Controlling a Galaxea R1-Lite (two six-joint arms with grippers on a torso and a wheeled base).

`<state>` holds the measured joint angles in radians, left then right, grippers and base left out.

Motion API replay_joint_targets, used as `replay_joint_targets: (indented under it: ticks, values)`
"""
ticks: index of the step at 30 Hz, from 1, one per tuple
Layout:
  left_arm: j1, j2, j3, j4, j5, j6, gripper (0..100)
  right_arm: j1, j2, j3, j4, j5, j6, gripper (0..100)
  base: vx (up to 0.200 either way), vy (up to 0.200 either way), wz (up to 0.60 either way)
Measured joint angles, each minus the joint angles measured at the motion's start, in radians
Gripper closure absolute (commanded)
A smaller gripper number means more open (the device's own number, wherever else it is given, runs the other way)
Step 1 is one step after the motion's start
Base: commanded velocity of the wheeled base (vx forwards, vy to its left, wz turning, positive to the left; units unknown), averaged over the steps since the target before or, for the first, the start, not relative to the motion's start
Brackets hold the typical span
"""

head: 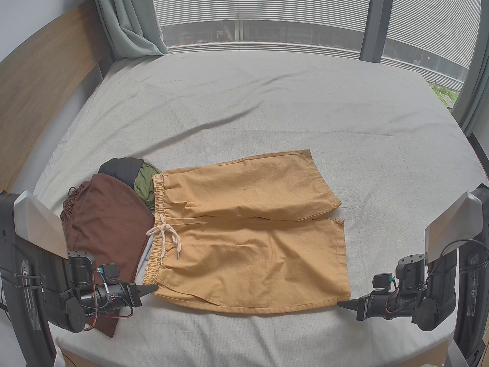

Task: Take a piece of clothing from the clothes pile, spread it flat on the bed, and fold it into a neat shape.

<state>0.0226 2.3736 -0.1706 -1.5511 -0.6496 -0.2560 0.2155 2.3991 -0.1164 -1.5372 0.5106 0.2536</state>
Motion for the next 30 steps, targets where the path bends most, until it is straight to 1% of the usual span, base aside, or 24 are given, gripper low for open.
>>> replay_joint_targets:
  ticks: [8,9,10,11,30]
  values:
    - [0.000,0.021,-0.013,0.000,0.001,0.016,100,0.000,0.001,-0.001,-0.001,0.000,0.000,100,0.000,0.000,0.00]
    - [0.000,0.022,-0.014,0.000,0.000,0.017,100,0.000,0.001,-0.002,0.000,0.000,0.000,0,0.000,0.000,0.00]
    - [0.000,0.023,-0.015,0.000,0.000,0.018,100,0.000,0.000,-0.003,-0.001,0.000,0.000,0,0.000,0.000,0.00]
    - [0.001,0.024,-0.016,0.000,0.000,0.019,0,0.000,0.000,-0.003,-0.001,0.000,0.000,0,0.000,0.000,0.00]
    - [-0.001,0.030,-0.043,0.000,-0.001,0.011,0,0.000,-0.004,-0.023,-0.001,0.000,0.001,0,0.000,0.000,0.00]
